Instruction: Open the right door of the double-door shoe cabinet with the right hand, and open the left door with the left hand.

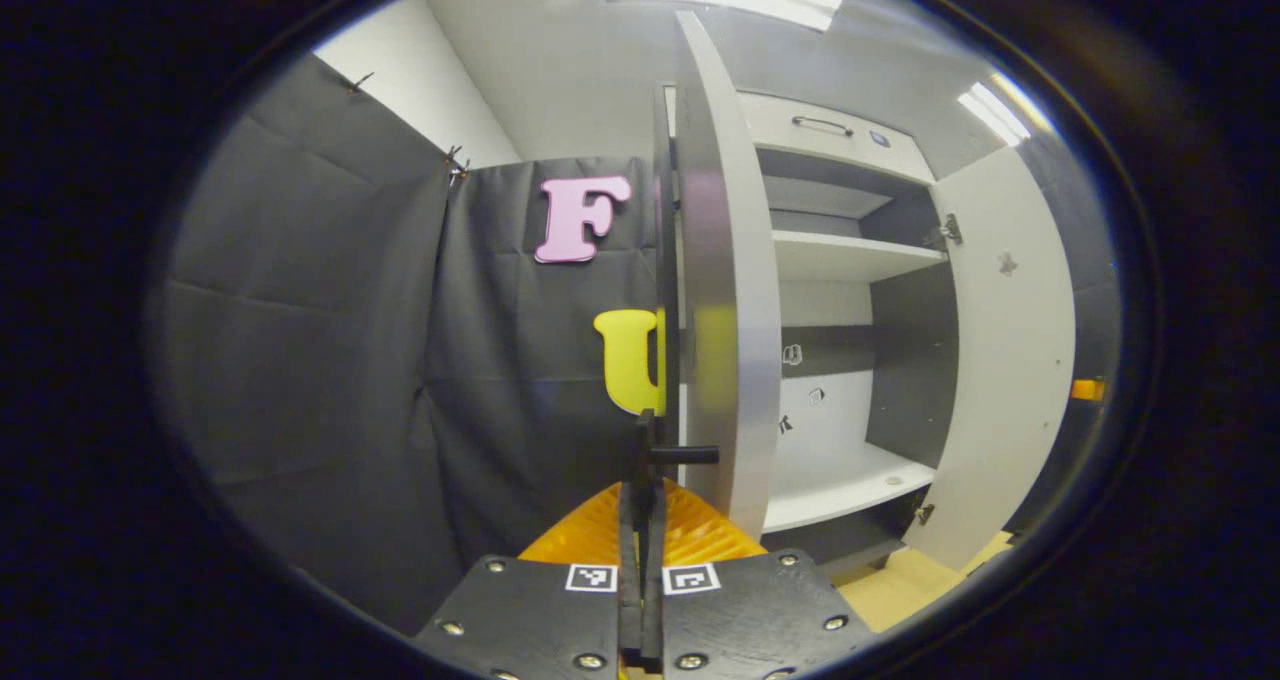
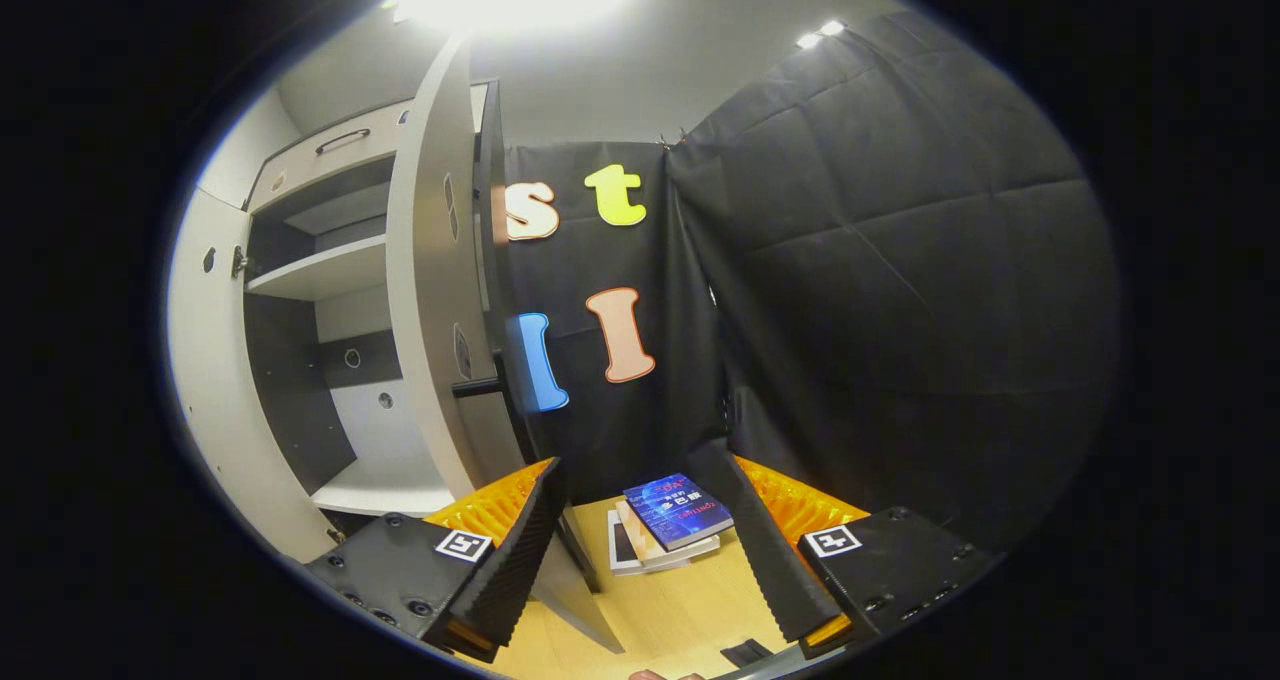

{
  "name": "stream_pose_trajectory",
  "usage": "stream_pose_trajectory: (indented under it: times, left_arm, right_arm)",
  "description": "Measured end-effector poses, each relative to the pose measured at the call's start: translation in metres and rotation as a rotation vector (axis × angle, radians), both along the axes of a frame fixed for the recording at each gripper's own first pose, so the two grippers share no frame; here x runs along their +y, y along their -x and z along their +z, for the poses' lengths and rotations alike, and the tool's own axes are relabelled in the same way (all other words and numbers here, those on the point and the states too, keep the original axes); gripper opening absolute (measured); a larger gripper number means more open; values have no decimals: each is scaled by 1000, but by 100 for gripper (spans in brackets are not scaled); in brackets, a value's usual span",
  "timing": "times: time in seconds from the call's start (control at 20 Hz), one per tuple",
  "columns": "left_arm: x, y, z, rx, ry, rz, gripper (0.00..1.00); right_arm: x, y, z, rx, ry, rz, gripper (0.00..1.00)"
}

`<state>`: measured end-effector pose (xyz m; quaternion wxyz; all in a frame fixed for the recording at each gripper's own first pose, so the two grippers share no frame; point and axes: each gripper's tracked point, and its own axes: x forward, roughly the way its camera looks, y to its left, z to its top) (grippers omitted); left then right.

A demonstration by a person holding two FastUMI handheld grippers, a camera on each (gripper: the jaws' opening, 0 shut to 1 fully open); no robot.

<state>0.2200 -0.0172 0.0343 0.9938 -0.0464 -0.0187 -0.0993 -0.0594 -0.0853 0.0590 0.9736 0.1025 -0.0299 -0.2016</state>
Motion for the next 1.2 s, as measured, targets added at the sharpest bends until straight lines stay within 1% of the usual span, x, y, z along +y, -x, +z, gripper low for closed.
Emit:
stream_pose_trajectory:
  times: [0.05, 0.1, 0.2, 0.3, 0.35, 0.4, 0.5, 0.6, 0.7, 0.85, 0.95, 1.0, 1.1, 1.2]
  left_arm:
    - [-11, 7, 3, 4, 34, -21, 1]
    - [-11, 10, 3, 2, 26, -8, 1]
    - [0, 16, 0, 2, -9, 14, 2]
    - [5, 13, 3, -8, -34, 44, 1]
    - [4, 13, 3, -17, -46, 38, 1]
    - [-1, 16, 3, -29, -66, 16, 1]
    - [5, 17, 6, -74, -117, 32, 0]
    - [3, 12, 8, -98, -130, 34, 2]
    - [-4, 16, 4, -84, -124, 31, 3]
    - [-25, 24, 0, -64, -85, -25, 53]
    - [-32, 22, -2, -69, -75, -40, 86]
    - [-31, 21, -4, -57, -76, -35, 88]
    - [-33, 23, -10, -26, -57, -25, 87]
    - [-41, 28, -14, -1, -30, -36, 87]
  right_arm:
    - [2, 1, -3, 11, 5, 7, 97]
    - [4, 3, -4, 24, 20, 10, 98]
    - [13, 8, -1, 22, 54, 13, 98]
    - [26, 8, -2, 13, 60, 31, 98]
    - [32, 10, -5, 14, 60, 41, 98]
    - [37, 12, -7, 20, 57, 44, 98]
    - [48, 19, -11, 19, 60, 45, 98]
    - [59, 25, -8, 7, 76, 54, 98]
    - [67, 21, -11, 21, 89, 73, 98]
    - [87, 15, -9, 11, 54, 118, 98]
    - [98, 14, -7, -5, 57, 133, 98]
    - [99, 11, -10, -6, 59, 132, 98]
    - [108, 7, -19, 1, 34, 138, 98]
    - [119, 3, -26, 5, 3, 155, 98]
